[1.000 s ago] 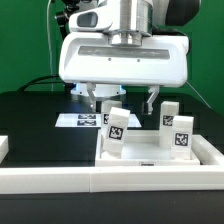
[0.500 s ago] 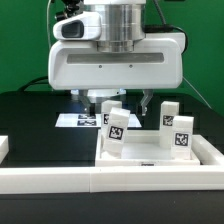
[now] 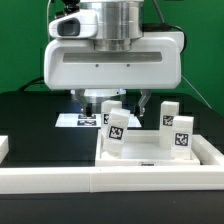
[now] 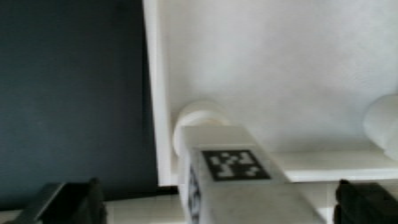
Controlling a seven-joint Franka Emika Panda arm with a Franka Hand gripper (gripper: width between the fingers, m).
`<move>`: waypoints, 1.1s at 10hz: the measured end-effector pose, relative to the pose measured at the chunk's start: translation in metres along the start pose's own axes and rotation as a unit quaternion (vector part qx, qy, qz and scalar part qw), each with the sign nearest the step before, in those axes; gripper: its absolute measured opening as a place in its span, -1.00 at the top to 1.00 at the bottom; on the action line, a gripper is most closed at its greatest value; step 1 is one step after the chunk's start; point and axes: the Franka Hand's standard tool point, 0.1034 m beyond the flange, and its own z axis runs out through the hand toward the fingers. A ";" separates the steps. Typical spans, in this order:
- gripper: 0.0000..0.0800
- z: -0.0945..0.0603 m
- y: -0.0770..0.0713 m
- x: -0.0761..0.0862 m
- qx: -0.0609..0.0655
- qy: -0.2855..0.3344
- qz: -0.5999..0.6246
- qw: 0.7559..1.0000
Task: Assemble square table
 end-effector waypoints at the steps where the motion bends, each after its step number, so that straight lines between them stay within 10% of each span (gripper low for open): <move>1: -0.62 -0.001 0.003 0.004 -0.001 0.003 0.002 1.000; 7: -0.62 0.001 0.001 0.006 -0.003 0.006 0.004 1.000; 9: 0.05 0.001 0.003 0.006 -0.003 0.006 0.004 1.000; 11: 0.27 0.000 0.004 0.008 -0.004 0.012 0.005 1.000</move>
Offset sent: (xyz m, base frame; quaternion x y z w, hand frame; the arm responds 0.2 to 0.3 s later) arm -0.0005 0.0037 -0.0038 -0.0039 0.0049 0.0051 1.0000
